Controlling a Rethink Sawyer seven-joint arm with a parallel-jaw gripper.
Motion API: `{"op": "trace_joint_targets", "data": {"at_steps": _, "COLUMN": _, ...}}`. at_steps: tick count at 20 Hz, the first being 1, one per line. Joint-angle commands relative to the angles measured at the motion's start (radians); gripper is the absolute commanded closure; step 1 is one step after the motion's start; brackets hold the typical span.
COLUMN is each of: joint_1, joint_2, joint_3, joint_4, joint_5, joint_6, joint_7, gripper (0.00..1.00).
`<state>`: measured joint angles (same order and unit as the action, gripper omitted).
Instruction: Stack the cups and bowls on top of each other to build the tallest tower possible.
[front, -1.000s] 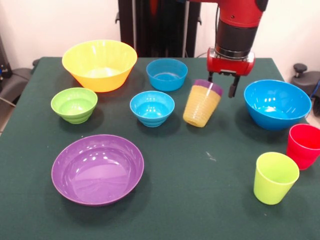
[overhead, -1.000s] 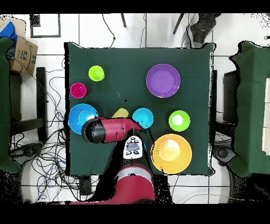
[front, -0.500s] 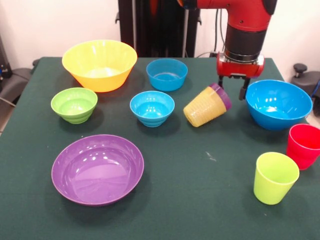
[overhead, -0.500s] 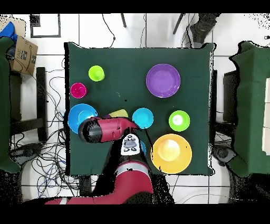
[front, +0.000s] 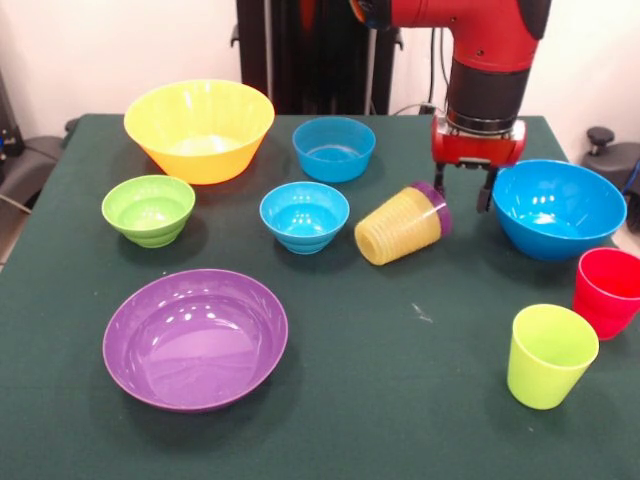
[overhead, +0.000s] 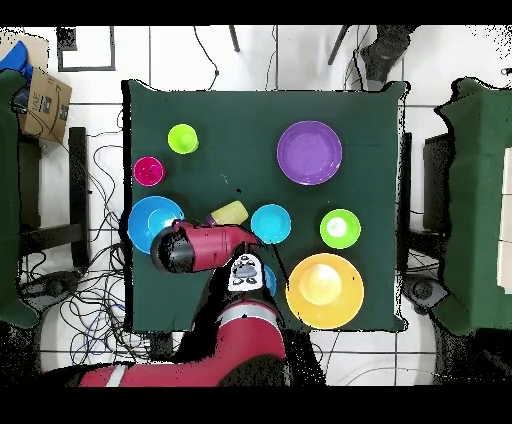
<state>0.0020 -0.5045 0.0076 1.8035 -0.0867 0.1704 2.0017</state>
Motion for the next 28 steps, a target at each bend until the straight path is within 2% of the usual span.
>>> {"op": "trace_joint_targets", "data": {"at_steps": 1, "joint_1": 0.068, "joint_2": 0.067, "joint_3": -0.055, "joint_4": -0.056, "joint_5": 0.061, "joint_6": -0.153, "joint_7": 0.223, "gripper": 0.0}}
{"op": "trace_joint_targets", "data": {"at_steps": 4, "joint_1": 0.147, "joint_2": 0.11, "joint_3": -0.16, "joint_4": -0.081, "joint_5": 0.114, "joint_6": -0.201, "joint_7": 0.25, "gripper": 0.0}}
{"op": "trace_joint_targets", "data": {"at_steps": 11, "joint_1": 0.272, "joint_2": 0.181, "joint_3": -0.304, "joint_4": -0.074, "joint_5": 0.253, "joint_6": -0.32, "joint_7": 0.294, "gripper": 0.0}}
{"op": "trace_joint_targets", "data": {"at_steps": 17, "joint_1": 0.343, "joint_2": 0.239, "joint_3": -0.362, "joint_4": -0.046, "joint_5": 0.374, "joint_6": -0.437, "joint_7": 0.346, "gripper": 0.0}}
{"op": "trace_joint_targets", "data": {"at_steps": 23, "joint_1": 0.488, "joint_2": 0.33, "joint_3": -0.46, "joint_4": -0.018, "joint_5": 0.612, "joint_6": -0.553, "joint_7": 0.396, "gripper": 0.0}}
{"op": "trace_joint_targets", "data": {"at_steps": 28, "joint_1": 0.487, "joint_2": 0.344, "joint_3": -0.435, "joint_4": -0.006, "joint_5": 0.666, "joint_6": -0.626, "joint_7": 0.415, "gripper": 0.0}}
